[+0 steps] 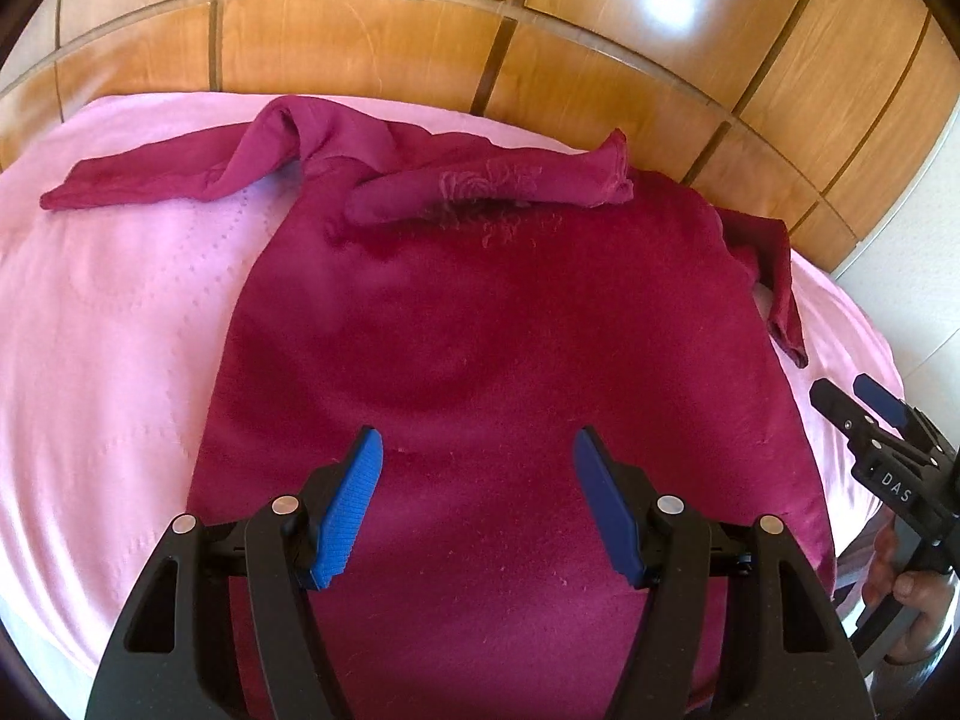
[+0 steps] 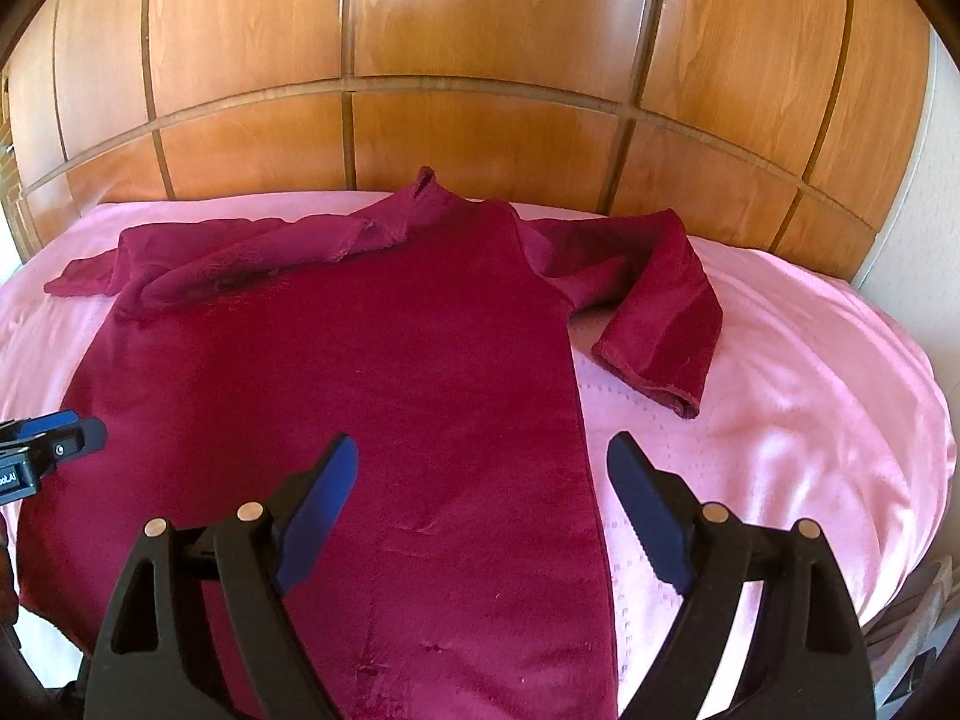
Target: Fold small clothes
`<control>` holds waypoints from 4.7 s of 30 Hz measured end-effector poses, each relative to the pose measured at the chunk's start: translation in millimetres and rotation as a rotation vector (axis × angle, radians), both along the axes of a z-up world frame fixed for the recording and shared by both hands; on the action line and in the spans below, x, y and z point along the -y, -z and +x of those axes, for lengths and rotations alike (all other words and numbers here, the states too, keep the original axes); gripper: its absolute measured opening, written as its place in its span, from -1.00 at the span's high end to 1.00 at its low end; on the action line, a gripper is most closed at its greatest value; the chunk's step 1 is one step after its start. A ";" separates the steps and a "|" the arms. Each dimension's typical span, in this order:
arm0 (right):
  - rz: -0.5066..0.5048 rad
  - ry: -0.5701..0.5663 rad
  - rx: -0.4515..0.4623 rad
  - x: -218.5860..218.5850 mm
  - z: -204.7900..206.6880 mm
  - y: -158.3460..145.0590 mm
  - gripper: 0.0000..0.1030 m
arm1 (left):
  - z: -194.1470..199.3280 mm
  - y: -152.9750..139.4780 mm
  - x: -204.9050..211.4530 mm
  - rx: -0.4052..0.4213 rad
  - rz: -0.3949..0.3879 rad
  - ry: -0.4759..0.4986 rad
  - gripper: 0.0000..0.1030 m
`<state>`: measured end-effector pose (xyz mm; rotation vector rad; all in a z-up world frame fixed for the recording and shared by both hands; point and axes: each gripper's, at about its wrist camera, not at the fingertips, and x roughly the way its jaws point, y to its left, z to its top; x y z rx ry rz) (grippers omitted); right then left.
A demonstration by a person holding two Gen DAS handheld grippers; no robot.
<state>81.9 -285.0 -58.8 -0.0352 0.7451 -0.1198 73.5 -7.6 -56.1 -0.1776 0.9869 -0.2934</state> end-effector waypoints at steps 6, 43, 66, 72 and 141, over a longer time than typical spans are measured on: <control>-0.003 -0.002 -0.003 1.0 2.1 3.2 -0.67 | 3.0 5.1 6.9 -0.019 0.008 0.011 -0.26; 0.128 0.151 0.000 144.4 32.3 36.1 -0.14 | 15.0 29.0 30.4 -0.056 0.024 0.043 -0.31; 0.165 0.567 0.122 332.9 82.7 -62.0 0.89 | 24.6 3.3 -78.8 -0.041 -0.068 -0.195 -0.31; 0.000 0.739 -0.045 378.5 121.6 -25.0 0.89 | 35.8 4.2 -155.9 -0.072 -0.014 -0.437 -0.31; 0.151 -0.036 -0.070 -22.0 76.8 65.0 -0.82 | 129.6 30.2 -268.9 -0.083 -0.218 -0.762 0.82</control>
